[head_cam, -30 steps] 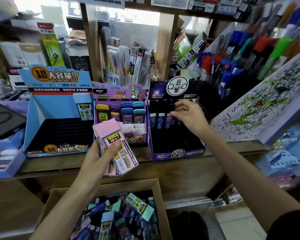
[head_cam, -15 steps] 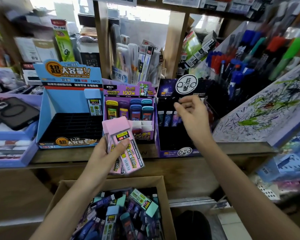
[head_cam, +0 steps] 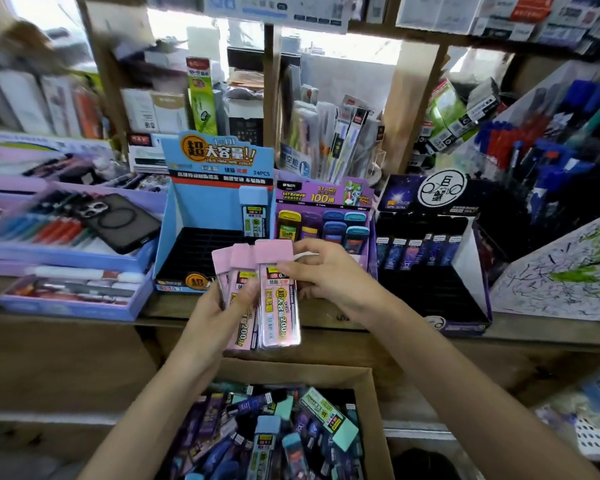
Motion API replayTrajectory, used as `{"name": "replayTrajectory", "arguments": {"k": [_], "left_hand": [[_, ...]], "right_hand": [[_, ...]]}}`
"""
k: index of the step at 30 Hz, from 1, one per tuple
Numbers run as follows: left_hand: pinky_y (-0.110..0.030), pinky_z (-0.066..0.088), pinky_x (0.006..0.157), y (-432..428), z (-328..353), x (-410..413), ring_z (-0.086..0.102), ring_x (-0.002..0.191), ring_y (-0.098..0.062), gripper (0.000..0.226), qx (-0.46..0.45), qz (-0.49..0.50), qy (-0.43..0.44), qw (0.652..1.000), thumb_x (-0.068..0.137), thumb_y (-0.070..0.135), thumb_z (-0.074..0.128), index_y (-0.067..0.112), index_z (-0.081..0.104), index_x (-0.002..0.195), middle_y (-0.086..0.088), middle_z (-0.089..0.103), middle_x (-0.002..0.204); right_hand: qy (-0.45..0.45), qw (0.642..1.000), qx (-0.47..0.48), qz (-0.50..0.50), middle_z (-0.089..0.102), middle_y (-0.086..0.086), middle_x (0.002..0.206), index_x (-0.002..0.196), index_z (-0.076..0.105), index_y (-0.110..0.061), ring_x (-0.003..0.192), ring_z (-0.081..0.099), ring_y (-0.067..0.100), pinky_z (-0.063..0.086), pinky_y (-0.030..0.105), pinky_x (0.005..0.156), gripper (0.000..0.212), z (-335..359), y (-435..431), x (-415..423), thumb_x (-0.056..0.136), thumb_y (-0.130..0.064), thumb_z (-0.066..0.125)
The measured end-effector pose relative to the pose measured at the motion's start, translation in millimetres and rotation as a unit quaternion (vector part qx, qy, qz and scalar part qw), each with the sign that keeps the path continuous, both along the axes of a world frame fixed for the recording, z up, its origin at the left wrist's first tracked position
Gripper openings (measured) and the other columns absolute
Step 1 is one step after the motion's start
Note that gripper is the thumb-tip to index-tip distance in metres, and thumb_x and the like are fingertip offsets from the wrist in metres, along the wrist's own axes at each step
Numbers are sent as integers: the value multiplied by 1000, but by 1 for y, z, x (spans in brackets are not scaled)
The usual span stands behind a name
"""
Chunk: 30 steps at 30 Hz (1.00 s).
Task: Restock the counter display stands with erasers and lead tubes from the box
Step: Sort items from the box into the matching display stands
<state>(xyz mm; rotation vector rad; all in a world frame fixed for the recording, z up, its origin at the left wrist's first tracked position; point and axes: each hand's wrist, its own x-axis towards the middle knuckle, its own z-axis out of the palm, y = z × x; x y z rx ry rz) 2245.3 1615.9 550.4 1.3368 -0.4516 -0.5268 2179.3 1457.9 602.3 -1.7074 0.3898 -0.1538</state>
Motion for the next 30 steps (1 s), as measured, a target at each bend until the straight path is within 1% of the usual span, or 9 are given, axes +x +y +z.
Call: {"name": "replayTrajectory", "arguments": {"k": [4,7,10,12,16,18,22,27,30], "left_hand": [[-25,57,56,25,5,23,68,70,-12,28,6,46,-8,999,86,24,55,12,59,111,-1,73,85],[-28,57,55,47,10,41,67,69,-19,29,15,61,-18,998,90,23,53,6,57,114,-13,72,89],[-24,53,47,64,11,58,67,58,-14,27,15,79,-21,997,91,21,52,3,56,111,-7,72,74],[-25,54,47,71,11,64,67,59,-15,27,6,88,-15,996,91,21,52,4,56,111,-9,72,75],[-26,52,45,80,8,74,69,63,-17,34,-1,88,-11,996,85,28,55,8,55,112,-13,73,80],[-27,52,46,81,6,77,69,65,-19,37,-4,85,-5,996,81,31,56,8,55,111,-14,72,82],[-28,53,47,80,1,81,69,65,-18,33,-12,78,-4,997,82,29,55,9,56,108,-12,72,78],[-28,54,48,78,-1,82,69,66,-18,27,-12,78,-1,997,86,24,54,9,56,108,-13,72,80],[-28,54,48,76,0,81,69,67,-18,25,-11,79,5,997,88,23,54,9,55,109,-11,73,80]], "right_hand": [[-68,996,23,-49,71,3,87,99,58,-7,77,69,14,56,36,70,18,20,0,25,83,-9,67],[-104,992,1,-73,70,9,92,92,54,-8,71,69,13,58,29,61,15,42,0,56,83,-3,66],[-117,980,-142,-78,69,15,97,85,52,-11,77,65,19,52,32,68,20,56,5,95,80,-3,69],[-120,962,-231,-79,70,14,96,85,54,-14,84,65,24,50,32,74,21,58,8,118,78,-5,72],[-103,919,-374,-70,67,3,89,86,58,-19,87,62,19,49,34,78,18,49,9,151,78,-13,73],[-94,907,-407,-51,67,3,90,90,60,-15,88,62,20,50,37,80,17,42,7,160,79,-13,71],[-84,887,-454,-24,70,5,94,93,61,-14,92,63,23,48,32,76,18,26,3,165,78,-16,72],[-80,897,-435,-21,70,6,96,94,61,-14,95,63,23,49,41,86,20,22,1,169,78,-17,72],[-93,867,-489,-27,69,7,99,103,56,-16,96,61,26,46,41,84,27,17,1,169,80,-19,70]]}}
